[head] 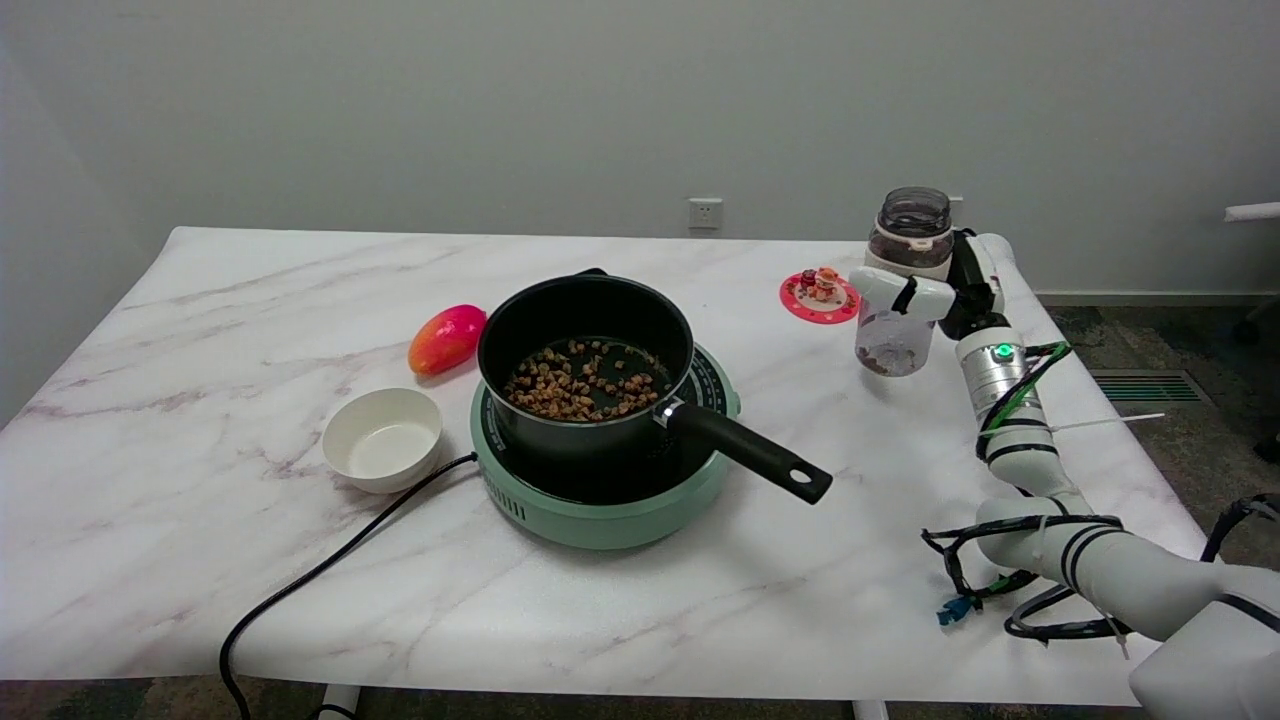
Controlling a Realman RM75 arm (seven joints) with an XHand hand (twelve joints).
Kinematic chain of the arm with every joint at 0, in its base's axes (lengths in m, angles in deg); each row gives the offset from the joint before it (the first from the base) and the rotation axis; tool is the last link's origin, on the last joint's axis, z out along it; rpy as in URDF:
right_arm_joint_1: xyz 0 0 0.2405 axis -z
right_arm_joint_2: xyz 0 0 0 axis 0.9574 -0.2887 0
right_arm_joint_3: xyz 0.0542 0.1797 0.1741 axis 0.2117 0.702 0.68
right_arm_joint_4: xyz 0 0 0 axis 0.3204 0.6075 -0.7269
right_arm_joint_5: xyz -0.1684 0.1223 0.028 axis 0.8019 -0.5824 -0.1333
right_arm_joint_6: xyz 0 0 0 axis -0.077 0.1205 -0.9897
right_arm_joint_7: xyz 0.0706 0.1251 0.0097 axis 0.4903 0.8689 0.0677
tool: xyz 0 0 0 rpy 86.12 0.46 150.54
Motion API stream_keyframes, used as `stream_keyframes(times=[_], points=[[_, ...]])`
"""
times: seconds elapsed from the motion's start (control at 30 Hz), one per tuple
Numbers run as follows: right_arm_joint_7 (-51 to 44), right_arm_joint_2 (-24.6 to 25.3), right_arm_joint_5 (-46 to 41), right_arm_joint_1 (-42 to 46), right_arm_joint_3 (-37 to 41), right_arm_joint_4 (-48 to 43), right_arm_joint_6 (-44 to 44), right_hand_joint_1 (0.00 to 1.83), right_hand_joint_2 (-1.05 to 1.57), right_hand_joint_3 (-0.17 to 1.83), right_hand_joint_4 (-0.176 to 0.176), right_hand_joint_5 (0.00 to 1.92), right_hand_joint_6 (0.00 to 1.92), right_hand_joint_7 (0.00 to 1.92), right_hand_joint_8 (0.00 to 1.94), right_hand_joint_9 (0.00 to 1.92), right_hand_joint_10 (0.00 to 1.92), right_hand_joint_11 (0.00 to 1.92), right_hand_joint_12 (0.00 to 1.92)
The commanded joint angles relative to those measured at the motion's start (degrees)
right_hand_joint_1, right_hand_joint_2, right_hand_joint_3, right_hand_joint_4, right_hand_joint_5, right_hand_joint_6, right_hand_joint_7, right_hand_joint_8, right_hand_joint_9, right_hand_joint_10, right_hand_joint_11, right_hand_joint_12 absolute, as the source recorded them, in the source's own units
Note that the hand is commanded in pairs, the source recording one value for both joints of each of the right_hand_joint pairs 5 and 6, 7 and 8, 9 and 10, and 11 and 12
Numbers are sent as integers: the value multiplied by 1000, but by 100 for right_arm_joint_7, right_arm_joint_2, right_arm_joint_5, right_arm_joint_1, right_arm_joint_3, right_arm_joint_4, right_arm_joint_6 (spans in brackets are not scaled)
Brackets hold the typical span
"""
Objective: Place the bottle onto the table.
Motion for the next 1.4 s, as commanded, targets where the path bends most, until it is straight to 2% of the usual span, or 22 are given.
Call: stream_keyframes(times=[0.03,0.5,0.6,0.63,0.67,0.7,0.73,0.77,0.8,0.87,1.0,1.33,1.4], points=[[-605,336,203,38,-99,588,-688,1410,1310,440,0,1920,1920,1867,1867,1367,1367,1282,1282],[-396,292,153,204,86,626,-880,1412,1295,446,0,1920,1920,1861,1861,1352,1352,1275,1275],[-365,276,153,244,108,605,-919,1418,1240,523,0,1910,1910,1861,1861,1350,1350,1275,1275],[-365,265,153,258,108,605,-947,1438,1122,628,0,1856,1856,1846,1846,1345,1345,1264,1264],[-363,252,153,266,108,605,-958,1477,752,968,0,1696,1696,1787,1787,1331,1331,1223,1223],[-352,246,153,278,115,600,-958,1467,552,1139,0,1612,1612,1748,1748,1310,1310,1189,1189],[-341,244,153,300,137,584,-958,1440,247,1368,0,1464,1464,1673,1673,1271,1271,1106,1106],[-339,238,153,314,151,573,-958,1398,-90,1522,0,1205,1205,1579,1579,1196,1196,947,947],[-328,238,153,324,161,570,-958,1384,-198,1562,0,1136,1136,1532,1532,1165,1165,882,882],[-299,238,153,356,190,541,-958,1365,-328,1492,0,951,951,1414,1414,1088,1088,754,754],[-275,238,153,420,225,504,-958,1346,-393,1403,0,821,821,1316,1316,1023,1023,662,662],[-189,217,153,521,356,450,-950,1334,-432,1275,0,703,703,1243,1243,936,936,556,556],[-185,183,153,558,374,442,-939,1320,-465,1274,0,675,675,1186,1186,870,870,494,494]])
